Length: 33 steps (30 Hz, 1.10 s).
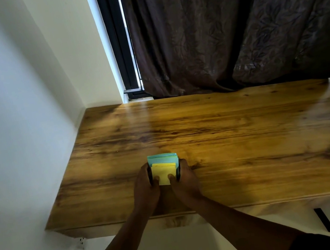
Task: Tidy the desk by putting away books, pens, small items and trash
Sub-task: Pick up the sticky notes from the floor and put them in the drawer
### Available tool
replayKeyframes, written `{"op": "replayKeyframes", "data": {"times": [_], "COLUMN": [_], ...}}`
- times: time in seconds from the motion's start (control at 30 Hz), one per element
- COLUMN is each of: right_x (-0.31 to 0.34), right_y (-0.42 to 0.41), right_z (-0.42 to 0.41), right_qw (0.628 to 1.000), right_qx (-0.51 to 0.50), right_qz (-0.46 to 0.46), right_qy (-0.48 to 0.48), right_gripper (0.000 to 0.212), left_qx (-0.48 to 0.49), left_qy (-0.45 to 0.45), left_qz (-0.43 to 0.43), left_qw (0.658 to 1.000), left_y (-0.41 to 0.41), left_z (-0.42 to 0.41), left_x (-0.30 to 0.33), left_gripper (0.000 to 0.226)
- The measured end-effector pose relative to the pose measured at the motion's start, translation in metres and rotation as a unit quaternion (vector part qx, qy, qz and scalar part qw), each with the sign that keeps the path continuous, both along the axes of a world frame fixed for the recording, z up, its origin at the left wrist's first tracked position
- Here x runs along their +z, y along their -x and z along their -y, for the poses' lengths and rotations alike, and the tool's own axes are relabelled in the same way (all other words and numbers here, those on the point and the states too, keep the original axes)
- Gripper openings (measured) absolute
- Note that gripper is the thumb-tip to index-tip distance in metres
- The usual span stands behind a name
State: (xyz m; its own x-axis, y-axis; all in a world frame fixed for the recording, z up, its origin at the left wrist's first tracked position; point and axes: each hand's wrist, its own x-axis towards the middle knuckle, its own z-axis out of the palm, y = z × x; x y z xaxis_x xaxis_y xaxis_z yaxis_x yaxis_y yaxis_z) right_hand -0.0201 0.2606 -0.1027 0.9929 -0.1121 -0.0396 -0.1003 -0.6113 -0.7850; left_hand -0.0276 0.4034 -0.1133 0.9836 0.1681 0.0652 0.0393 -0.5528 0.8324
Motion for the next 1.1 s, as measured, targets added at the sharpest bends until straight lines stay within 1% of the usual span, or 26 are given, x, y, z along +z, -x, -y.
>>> {"op": "replayKeyframes", "data": {"times": [0.07,0.1,0.27,0.43,0.6,0.73,0.83,1.03,1.1], "right_x": [-0.001,0.000,0.001,0.005,0.009,0.011,0.011,0.015,0.017], "right_y": [0.000,0.001,0.000,-0.003,-0.006,-0.009,-0.010,-0.012,-0.014], "right_z": [0.002,0.002,0.001,0.002,0.004,0.004,0.004,0.006,0.007], "right_qw": [1.000,1.000,1.000,1.000,1.000,0.999,0.999,0.999,0.999], "right_qx": [0.000,-0.001,-0.001,-0.003,0.003,0.008,0.014,0.017,0.013], "right_qz": [0.000,0.002,0.015,0.021,0.020,0.023,0.027,0.009,0.006], "right_qy": [0.011,0.016,0.009,0.015,0.022,0.022,0.036,0.036,0.028], "right_gripper": [0.046,0.047,0.048,0.050,0.048,0.047,0.047,0.043,0.042], "left_qx": [0.026,0.036,0.041,0.046,0.057,0.065,0.078,0.073,0.072], "left_qy": [-0.053,-0.065,-0.025,-0.021,-0.043,-0.013,-0.014,-0.014,-0.035], "left_qz": [-0.002,0.000,-0.006,-0.002,0.002,0.004,0.005,-0.016,-0.036], "left_qw": [0.998,0.997,0.999,0.999,0.997,0.998,0.997,0.997,0.996], "left_y": [0.001,0.001,0.002,0.003,0.002,0.001,0.000,-0.001,-0.003], "left_z": [-0.002,-0.002,-0.001,-0.002,-0.004,0.000,0.001,-0.002,-0.005], "left_x": [0.001,0.001,0.007,0.012,0.015,0.019,0.021,0.023,0.025], "left_gripper": [0.045,0.042,0.043,0.039,0.037,0.036,0.033,0.030,0.029]}}
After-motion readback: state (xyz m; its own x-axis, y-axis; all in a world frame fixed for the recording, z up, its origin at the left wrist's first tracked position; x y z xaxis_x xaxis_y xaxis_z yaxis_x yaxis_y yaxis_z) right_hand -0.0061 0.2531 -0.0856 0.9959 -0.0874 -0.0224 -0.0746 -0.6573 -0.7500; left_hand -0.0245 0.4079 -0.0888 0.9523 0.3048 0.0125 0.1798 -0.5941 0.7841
